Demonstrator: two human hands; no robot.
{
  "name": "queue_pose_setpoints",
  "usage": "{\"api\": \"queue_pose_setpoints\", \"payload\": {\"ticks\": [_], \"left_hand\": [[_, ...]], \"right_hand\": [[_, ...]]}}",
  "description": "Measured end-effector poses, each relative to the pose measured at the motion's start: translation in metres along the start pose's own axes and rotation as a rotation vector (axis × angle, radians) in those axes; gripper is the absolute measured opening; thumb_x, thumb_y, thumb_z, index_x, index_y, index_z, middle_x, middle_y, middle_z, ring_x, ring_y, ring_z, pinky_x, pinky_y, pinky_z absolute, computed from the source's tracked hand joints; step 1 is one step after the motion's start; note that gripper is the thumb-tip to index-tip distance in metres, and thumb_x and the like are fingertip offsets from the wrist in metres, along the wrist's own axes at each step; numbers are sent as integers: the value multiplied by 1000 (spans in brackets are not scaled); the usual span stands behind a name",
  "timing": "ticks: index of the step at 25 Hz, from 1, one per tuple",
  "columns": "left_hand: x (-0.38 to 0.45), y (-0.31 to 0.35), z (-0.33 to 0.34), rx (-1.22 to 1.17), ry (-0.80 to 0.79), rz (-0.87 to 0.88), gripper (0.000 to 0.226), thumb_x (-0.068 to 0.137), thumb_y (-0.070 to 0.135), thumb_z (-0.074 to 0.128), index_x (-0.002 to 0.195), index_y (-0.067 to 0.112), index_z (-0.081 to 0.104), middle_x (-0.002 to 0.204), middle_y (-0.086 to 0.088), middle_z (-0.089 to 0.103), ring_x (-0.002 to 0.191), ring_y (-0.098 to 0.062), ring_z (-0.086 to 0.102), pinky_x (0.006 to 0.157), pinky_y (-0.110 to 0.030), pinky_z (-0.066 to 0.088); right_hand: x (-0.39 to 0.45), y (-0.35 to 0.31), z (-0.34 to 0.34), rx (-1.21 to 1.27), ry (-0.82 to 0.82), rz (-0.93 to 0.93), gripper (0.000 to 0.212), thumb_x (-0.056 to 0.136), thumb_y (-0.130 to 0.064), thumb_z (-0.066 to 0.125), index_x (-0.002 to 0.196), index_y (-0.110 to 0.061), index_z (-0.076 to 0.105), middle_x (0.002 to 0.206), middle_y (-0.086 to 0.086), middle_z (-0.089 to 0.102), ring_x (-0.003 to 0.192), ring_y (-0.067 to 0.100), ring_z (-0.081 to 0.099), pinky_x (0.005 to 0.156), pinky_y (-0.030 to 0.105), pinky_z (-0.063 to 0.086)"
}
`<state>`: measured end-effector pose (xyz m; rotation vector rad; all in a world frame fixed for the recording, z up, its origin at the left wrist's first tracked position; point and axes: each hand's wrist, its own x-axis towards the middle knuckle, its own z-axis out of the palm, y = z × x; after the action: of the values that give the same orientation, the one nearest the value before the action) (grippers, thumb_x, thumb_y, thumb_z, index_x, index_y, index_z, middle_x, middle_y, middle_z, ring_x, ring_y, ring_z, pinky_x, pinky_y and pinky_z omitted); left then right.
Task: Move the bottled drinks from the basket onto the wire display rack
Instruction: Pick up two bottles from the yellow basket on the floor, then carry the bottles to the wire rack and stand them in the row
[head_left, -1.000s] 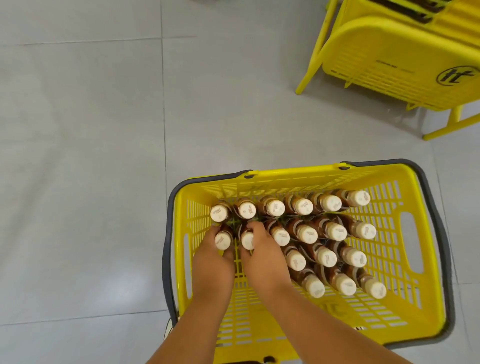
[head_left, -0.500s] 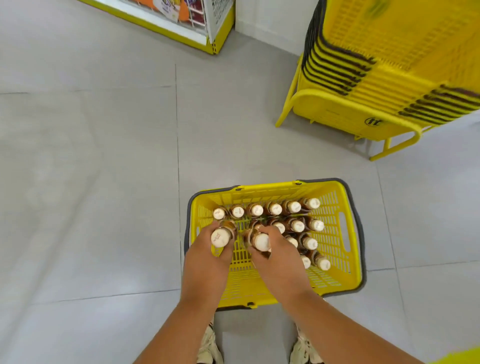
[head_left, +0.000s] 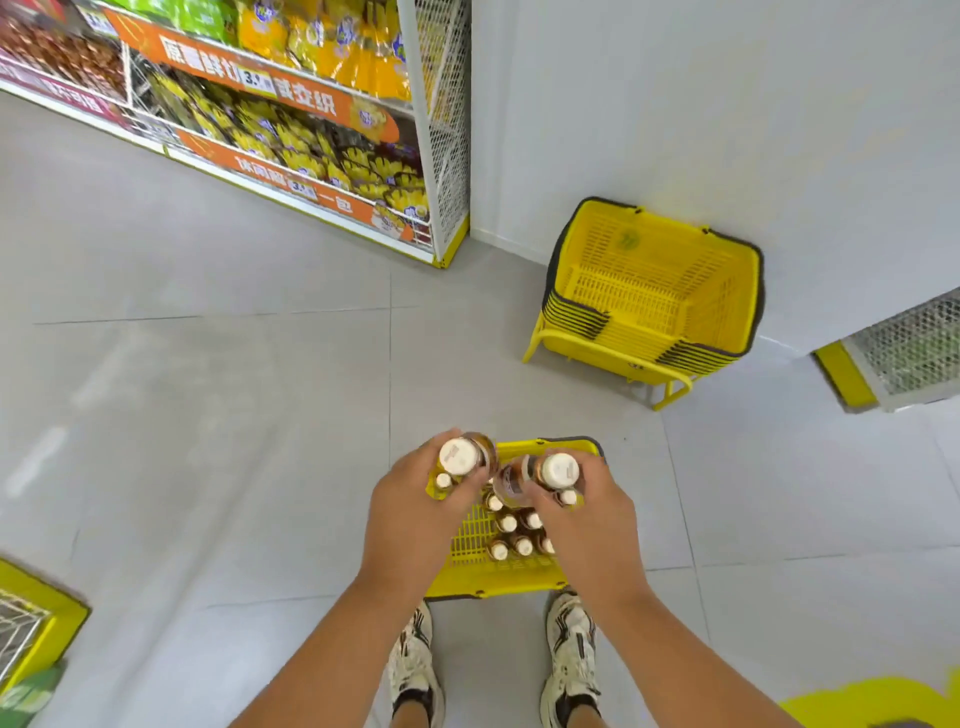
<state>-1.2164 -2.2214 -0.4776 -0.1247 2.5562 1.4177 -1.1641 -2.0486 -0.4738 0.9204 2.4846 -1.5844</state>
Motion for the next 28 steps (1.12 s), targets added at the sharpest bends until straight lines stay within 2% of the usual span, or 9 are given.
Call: {"api": "queue_pose_setpoints", "payload": {"ticks": [3, 6, 9, 11, 14, 17, 21, 25, 28], "left_hand": [[-15, 71, -38, -66, 20, 115, 31, 83, 31, 83, 104, 45, 66, 107, 23, 69, 107, -1, 63, 94, -30, 52], [-37, 130, -76, -85, 20, 201, 31, 84, 29, 82, 109, 40, 66, 109, 22, 67, 109, -7, 63, 96, -38, 53], [-58, 177, -121, -155, -1, 226, 35, 82, 30, 84, 109, 45, 68, 108, 24, 71, 108, -2, 67, 98, -36, 54], [-68, 205, -149, -170, 5, 258, 31, 78, 36, 84, 103, 47, 69, 102, 22, 74, 102, -3, 69, 94, -36, 56], [-82, 243, -190, -191, 41, 289, 26, 82, 27, 83, 98, 44, 70, 94, 21, 75, 93, -1, 70, 86, -33, 57], [-93, 270, -227, -188, 94, 313, 28, 88, 23, 79, 107, 41, 69, 95, 21, 75, 90, -2, 70, 84, -31, 53], [-112, 295, -260, -247, 248, 319, 35, 82, 30, 83, 111, 42, 68, 102, 21, 75, 95, -7, 70, 86, -32, 52], [-153, 305, -276, -289, 411, 295, 39, 81, 29, 81, 109, 52, 67, 105, 20, 75, 95, -7, 71, 91, -36, 54], [-193, 301, -296, -303, 527, 234, 41, 88, 19, 79, 105, 55, 68, 105, 20, 75, 97, -7, 71, 95, -37, 54]], "right_hand": [[-26, -62, -42, 28, 34, -114, 27, 84, -30, 83, 96, -46, 65, 97, -26, 70, 96, -7, 64, 78, 11, 48], [-55, -122, -84, 28, 49, -239, 47, 84, -25, 82, 96, -65, 60, 101, -37, 68, 102, -11, 63, 85, 9, 47], [-76, -177, -115, 61, 79, -343, 39, 82, -26, 85, 108, -49, 67, 106, -29, 71, 106, -6, 65, 91, 19, 52], [-86, -215, -131, 75, 62, -404, 34, 81, -24, 85, 104, -42, 69, 103, -25, 72, 102, -3, 67, 88, 23, 53], [-103, -274, -150, 83, 12, -503, 38, 81, -17, 85, 97, -46, 67, 96, -32, 71, 91, -8, 67, 79, 10, 49], [-114, -316, -161, 127, -63, -564, 30, 80, -17, 84, 101, -36, 72, 93, -29, 73, 87, -7, 69, 75, 9, 49], [-121, -353, -172, 200, -182, -635, 32, 77, -15, 86, 101, -34, 75, 96, -15, 78, 91, 9, 75, 83, 27, 58], [-128, -382, -179, 161, -399, -731, 35, 77, -11, 86, 91, -41, 77, 93, -16, 78, 84, 1, 72, 76, 14, 53], [-147, -404, -166, 121, -573, -784, 28, 78, -11, 86, 95, -33, 79, 90, -14, 78, 82, -1, 70, 73, 10, 51]]}}
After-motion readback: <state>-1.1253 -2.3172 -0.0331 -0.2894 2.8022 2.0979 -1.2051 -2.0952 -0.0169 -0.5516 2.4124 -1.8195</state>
